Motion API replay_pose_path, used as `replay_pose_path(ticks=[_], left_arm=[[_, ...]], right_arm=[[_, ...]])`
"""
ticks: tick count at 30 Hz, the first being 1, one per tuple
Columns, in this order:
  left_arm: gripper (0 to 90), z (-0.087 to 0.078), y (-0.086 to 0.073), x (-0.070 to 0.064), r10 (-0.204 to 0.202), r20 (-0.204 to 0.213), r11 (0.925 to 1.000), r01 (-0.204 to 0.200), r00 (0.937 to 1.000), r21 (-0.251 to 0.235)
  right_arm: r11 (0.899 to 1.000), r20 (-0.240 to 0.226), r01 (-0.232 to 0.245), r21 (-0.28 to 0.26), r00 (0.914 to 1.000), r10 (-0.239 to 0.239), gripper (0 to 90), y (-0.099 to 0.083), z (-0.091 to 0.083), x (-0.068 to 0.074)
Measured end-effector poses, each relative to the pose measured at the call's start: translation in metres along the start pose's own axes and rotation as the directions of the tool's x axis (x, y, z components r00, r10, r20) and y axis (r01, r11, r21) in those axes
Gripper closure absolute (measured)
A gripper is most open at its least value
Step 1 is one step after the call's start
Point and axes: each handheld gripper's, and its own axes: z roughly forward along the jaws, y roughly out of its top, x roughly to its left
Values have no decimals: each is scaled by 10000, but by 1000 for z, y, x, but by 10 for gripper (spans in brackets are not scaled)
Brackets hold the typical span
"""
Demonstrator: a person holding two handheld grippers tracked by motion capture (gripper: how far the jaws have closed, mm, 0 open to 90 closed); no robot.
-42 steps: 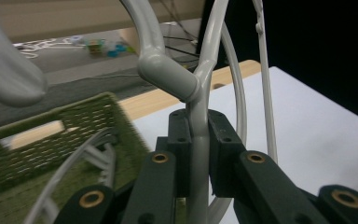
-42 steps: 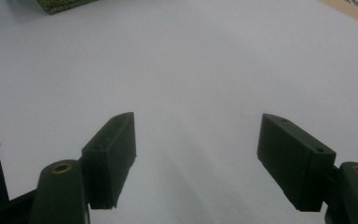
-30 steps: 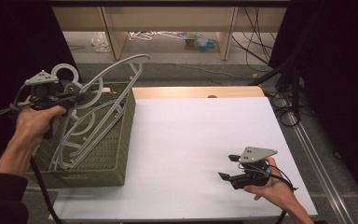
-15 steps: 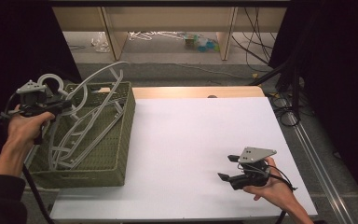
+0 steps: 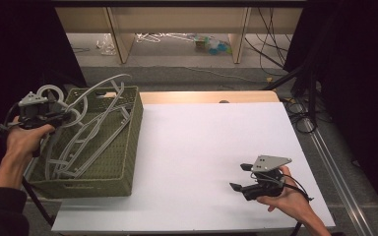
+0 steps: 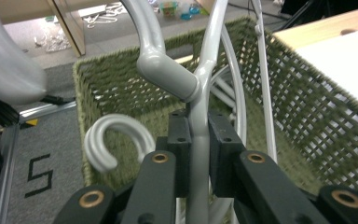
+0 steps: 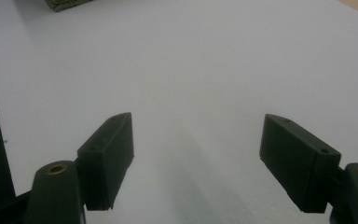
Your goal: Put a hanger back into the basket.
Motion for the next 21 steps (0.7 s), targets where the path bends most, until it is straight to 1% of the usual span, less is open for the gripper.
replay_pose_path(ticks=[1,2,5,7,9,10,11,12,14,15,17,18,20,21], left_arm=[[810,1,-2,1,-40,-24,10000,40,10000,-36],[810,2,-5,3,-121,-22,9999,121,9999,-24],[810,6,-15,5,-123,54,9997,121,9999,216],[811,8,-17,5,-52,77,9995,50,10000,299],[811,10,-16,5,308,-43,9978,-305,9995,596],[811,9,-15,7,740,19,9923,-738,9973,990],[810,10,-14,7,794,-32,9919,-787,9968,993],[810,10,-14,7,959,-102,9900,-943,9953,1049],[810,11,-13,6,1197,38,9850,-1193,9928,1250],[810,13,-13,5,1179,93,9851,-1181,9930,1247],[809,17,-14,2,1306,241,9817,-1327,9911,1364],[809,20,-15,-1,1306,182,9808,-1319,9913,1434],[809,25,-15,-2,1417,123,9761,-1418,9898,1646],[809,29,-16,-3,1380,58,9774,-1372,9904,1608]], right_arm=[[10000,-5,-49,37,10000,49,266,0,0,0],[10000,11,24,-23,10000,-24,266,0,0,0],[10000,5,-70,58,10000,70,266,-1,1,0],[10000,-24,-57,74,10000,57,266,-1,1,0],[10000,-21,-26,51,10000,26,266,0,2,0],[10000,-14,-41,75,10000,42,266,-1,2,0],[10000,-40,10,77,10000,-9,266,0,1,0],[10000,-23,-12,64,10000,13,266,0,1,0],[9999,-30,-95,100,10000,95,266,-1,1,0],[9999,-50,-60,85,10000,60,266,-1,1,-1],[10000,-42,-51,82,10000,51,266,-1,2,-1],[9999,-32,-48,99,10000,48,266,-1,2,-1],[9999,-76,-83,119,9999,84,266,-1,2,0],[10000,-76,9,69,10000,-8,266,-1,2,0]])
